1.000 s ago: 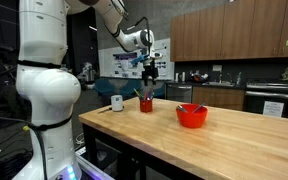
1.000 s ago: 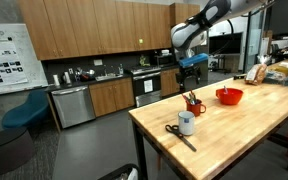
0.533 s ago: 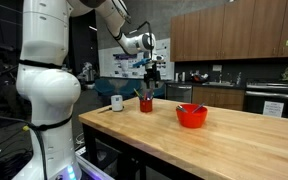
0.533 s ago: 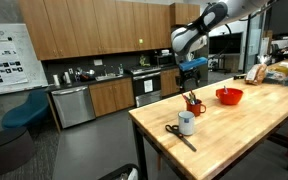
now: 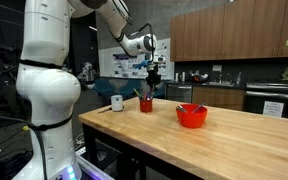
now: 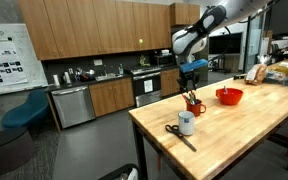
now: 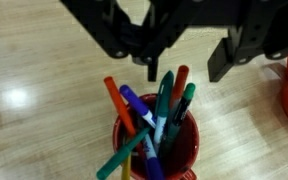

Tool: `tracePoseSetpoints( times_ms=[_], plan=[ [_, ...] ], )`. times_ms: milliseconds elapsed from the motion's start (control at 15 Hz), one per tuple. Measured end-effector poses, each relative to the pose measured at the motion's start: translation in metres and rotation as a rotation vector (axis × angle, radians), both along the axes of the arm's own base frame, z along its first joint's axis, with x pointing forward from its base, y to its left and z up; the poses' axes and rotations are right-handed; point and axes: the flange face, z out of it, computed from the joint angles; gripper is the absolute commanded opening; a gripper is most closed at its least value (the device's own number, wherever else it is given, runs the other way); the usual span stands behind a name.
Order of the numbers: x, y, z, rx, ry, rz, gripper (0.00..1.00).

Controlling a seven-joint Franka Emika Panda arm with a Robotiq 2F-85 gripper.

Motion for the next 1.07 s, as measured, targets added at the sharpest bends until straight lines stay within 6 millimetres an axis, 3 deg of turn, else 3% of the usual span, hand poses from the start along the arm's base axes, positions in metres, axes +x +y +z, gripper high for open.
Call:
tracePoseSetpoints(
  times_ms=[200, 267, 533, 600, 1067],
  plan=[
    [0.0, 0.0, 0.0, 0.0, 0.0, -0.001, 0.01],
    [0.0, 0.0, 0.0, 0.0, 0.0, -0.001, 0.0],
    [0.0, 0.0, 0.004, -0.001, -0.003, -0.001, 0.02],
    [-0.001, -0.001, 0.015, -0.001, -0.013, -0.004, 0.1],
    [-0.003, -0.001, 0.032, -0.005, -0.025, -0.006, 0.1]
  ],
)
